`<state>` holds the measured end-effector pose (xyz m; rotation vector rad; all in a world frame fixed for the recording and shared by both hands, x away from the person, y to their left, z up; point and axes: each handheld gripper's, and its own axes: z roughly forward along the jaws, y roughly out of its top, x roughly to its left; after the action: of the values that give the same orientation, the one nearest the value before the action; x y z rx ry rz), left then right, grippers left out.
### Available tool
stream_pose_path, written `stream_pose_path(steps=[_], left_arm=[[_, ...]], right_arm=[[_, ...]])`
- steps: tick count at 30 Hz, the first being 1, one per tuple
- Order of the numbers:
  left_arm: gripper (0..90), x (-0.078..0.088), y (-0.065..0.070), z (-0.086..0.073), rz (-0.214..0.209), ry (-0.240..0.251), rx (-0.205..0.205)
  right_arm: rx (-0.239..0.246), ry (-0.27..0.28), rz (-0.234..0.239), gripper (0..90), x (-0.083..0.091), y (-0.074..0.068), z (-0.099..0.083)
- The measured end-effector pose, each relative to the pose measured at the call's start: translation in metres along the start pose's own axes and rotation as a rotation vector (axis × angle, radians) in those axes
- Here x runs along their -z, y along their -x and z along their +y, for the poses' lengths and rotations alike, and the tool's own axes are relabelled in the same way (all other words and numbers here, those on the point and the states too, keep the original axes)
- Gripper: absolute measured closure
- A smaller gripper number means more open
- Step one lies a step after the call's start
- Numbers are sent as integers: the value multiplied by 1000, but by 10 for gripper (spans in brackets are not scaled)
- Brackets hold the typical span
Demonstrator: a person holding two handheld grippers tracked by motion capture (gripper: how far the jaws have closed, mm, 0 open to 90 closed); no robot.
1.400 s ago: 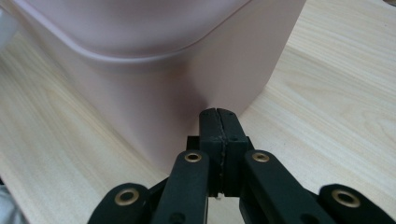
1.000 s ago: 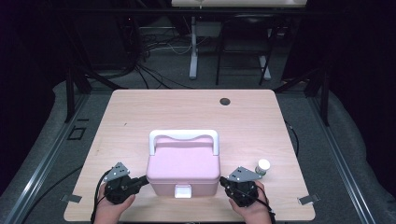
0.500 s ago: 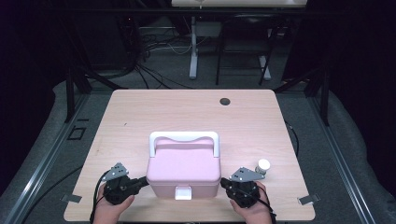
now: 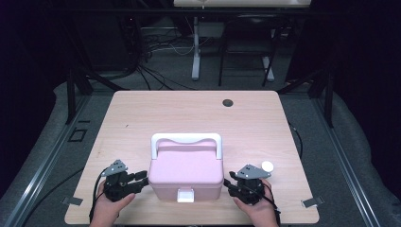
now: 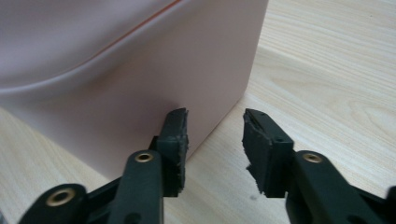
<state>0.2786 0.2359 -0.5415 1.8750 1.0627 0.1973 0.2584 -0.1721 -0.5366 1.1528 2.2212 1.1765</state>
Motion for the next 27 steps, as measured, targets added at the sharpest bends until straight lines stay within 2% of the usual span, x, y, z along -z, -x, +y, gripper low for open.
stream_pose_path(steps=[10,13,18,20,27], left_arm=[[515,9,-5,10,3,13,-4],[506,11,-5,14,-5,24,-4],[504,14,0,25,-9,43,-26],[508,15,2,30,8,44,-35],[494,21,-4,46,22,63,-1]], right_arm=[[-32,11,35,495,9,7,9],[-66,4,43,493,12,9,14],[-81,-3,60,488,16,11,22],[-84,-1,61,492,19,12,28],[-109,23,49,499,33,18,49]])
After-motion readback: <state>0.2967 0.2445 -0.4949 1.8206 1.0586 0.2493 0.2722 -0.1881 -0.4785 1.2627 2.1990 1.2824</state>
